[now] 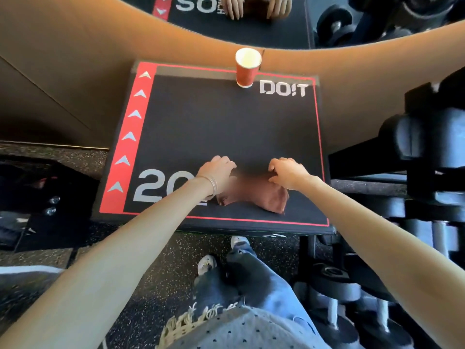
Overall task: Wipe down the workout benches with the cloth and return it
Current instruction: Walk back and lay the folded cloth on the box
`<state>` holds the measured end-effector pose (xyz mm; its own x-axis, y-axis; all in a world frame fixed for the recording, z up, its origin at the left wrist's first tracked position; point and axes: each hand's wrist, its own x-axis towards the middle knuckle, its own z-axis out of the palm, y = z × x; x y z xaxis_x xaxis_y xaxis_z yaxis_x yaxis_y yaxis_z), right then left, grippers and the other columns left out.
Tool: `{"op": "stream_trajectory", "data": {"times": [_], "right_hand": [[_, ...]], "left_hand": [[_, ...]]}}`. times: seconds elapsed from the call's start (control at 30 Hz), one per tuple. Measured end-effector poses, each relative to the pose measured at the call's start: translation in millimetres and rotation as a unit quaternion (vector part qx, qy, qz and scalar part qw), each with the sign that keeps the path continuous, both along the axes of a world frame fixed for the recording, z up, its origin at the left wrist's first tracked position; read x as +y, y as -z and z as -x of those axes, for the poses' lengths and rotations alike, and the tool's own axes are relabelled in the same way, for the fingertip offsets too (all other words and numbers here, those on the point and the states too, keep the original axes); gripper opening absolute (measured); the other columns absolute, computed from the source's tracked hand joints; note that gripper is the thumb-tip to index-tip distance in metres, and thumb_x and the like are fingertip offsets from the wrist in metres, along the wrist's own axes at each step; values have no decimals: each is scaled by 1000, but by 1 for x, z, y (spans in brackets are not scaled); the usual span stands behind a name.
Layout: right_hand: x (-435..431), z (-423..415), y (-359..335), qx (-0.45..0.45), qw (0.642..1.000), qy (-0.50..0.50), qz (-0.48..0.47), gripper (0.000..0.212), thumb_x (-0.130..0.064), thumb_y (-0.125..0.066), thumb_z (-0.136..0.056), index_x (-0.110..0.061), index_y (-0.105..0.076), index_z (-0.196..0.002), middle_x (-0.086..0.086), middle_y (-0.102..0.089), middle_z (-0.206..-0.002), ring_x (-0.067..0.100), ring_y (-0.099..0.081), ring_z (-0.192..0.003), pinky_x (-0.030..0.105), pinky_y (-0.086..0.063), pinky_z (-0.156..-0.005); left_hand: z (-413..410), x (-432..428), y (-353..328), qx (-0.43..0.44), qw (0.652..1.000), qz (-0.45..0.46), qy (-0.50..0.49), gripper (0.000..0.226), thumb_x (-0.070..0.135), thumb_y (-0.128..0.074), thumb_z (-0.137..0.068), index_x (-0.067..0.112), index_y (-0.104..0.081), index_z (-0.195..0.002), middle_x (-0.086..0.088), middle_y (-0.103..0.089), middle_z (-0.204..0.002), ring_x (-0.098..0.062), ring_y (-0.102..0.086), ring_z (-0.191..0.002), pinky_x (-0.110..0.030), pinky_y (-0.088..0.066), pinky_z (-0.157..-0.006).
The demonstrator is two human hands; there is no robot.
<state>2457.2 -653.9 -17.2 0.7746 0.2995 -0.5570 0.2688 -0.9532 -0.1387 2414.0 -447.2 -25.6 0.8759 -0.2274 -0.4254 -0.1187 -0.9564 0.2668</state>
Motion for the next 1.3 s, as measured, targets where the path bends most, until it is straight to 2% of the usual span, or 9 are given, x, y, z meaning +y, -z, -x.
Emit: {"op": "stream_trajectory", "data": {"times": [0.17,0.33,0.47,0.57,0.67,0.9,1.07,1.17,1.3], "right_hand": [[-8,-12,-2,51,996,-74,-12,28,-30,-56,-92,-15,-58,-116,9,-56,-108,27,-41,-116,33,-32,-96],[-22,-30,-22,137,979,34,-149,21,-18,-63,-89,-10,-59,-107,7,-59,-114,23,-53,-102,27,-39,-83],[-20,-46,-21,-5,976,99,-192,25,-10,-57,-91,-5,-54,-115,15,-57,-119,28,-53,-108,28,-40,-86],[-14,-50,-18,-103,976,95,-168,33,-4,-52,-90,-6,-50,-123,17,-48,-124,34,-48,-113,40,-43,-94],[-9,-37,-14,-123,980,35,-151,30,-5,-51,-88,-11,-59,-116,11,-51,-120,31,-49,-113,40,-47,-88],[-21,8,6,-93,986,-53,-127,27,-24,-52,-96,-15,-62,-119,4,-49,-130,22,-47,-120,36,-45,-95],[-23,22,3,-82,985,-87,-126,48,-42,-70,-80,-17,-56,-118,-1,-49,-129,19,-47,-116,32,-41,-88],[-14,21,1,-154,980,-96,-79,34,-23,-65,-81,-14,-56,-113,1,-55,-119,21,-53,-107,30,-40,-76],[-8,26,-10,-284,944,-93,-137,21,-4,-71,-62,-4,-63,-81,8,-63,-82,29,-60,-72,29,-45,-52]], "left_hand": [[-21,2,-2,91,995,-7,-36,37,34,-62,-85,19,-60,-120,-9,-51,-123,-31,-48,-116,-41,-42,-99],[-34,8,-7,121,986,67,-98,18,16,-65,-80,14,-61,-98,-8,-61,-112,-25,-56,-100,-27,-42,-82],[-46,4,-11,-10,971,134,-195,20,11,-56,-85,13,-54,-104,-11,-61,-108,-29,-55,-99,-33,-43,-83],[-52,-8,-11,-95,984,68,-133,42,8,-55,-84,14,-48,-125,-9,-47,-128,-30,-41,-118,-40,-42,-95],[-44,-17,-5,-146,989,24,-31,40,9,-53,-85,18,-52,-124,-1,-46,-132,-27,-37,-121,-36,-39,-93],[-21,-13,16,-86,994,32,58,35,33,-53,-91,17,-56,-122,1,-45,-138,-18,-38,-128,-35,-39,-96],[-12,0,8,-75,987,0,141,60,49,-69,-74,18,-54,-123,0,-43,-139,-20,-36,-130,-36,-40,-98],[-7,-6,0,-133,980,-36,146,40,24,-69,-78,15,-57,-116,-3,-52,-126,-21,-49,-114,-32,-44,-81],[1,-6,-12,-305,943,29,130,27,-5,-77,-49,8,-63,-69,-7,-61,-69,-26,-58,-60,-26,-43,-45]]}}
